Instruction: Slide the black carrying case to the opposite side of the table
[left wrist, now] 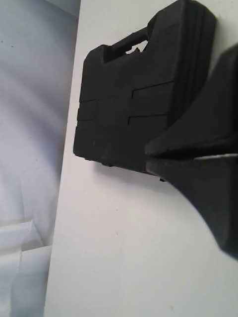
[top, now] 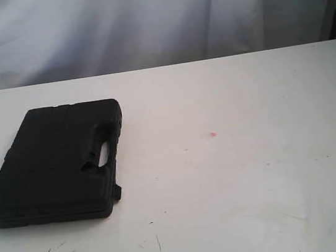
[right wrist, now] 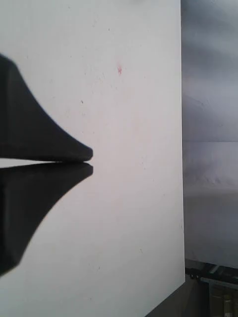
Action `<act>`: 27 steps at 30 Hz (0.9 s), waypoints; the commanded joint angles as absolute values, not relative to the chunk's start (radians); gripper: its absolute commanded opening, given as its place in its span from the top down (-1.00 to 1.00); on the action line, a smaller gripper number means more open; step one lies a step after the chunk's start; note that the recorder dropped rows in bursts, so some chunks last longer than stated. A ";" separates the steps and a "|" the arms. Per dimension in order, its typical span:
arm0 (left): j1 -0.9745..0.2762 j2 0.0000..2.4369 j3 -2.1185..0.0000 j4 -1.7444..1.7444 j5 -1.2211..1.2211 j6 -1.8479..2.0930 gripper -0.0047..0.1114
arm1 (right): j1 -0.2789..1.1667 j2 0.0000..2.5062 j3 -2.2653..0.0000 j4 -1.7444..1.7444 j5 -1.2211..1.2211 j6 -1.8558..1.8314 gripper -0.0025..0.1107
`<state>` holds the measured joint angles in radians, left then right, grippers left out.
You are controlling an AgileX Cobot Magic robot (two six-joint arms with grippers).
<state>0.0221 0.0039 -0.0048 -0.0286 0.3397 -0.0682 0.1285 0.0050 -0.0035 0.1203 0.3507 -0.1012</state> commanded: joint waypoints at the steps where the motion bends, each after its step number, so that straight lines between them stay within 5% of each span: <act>1: 0.024 0.000 0.000 -0.009 0.194 -0.070 0.92 | 0.122 0.000 0.000 0.121 0.345 -0.097 0.96; 20: 0.024 0.000 0.000 -0.025 -0.131 -0.109 0.92 | 0.122 0.000 0.000 0.121 0.345 -0.097 0.96; 27: 0.024 0.077 -0.189 -0.015 0.174 -0.119 0.92 | 0.122 0.000 0.000 0.121 0.345 -0.097 0.96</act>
<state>0.0221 0.0242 -0.1117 -0.0158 0.1039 -0.1095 0.1285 0.0050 -0.0035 0.1203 0.3507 -0.1012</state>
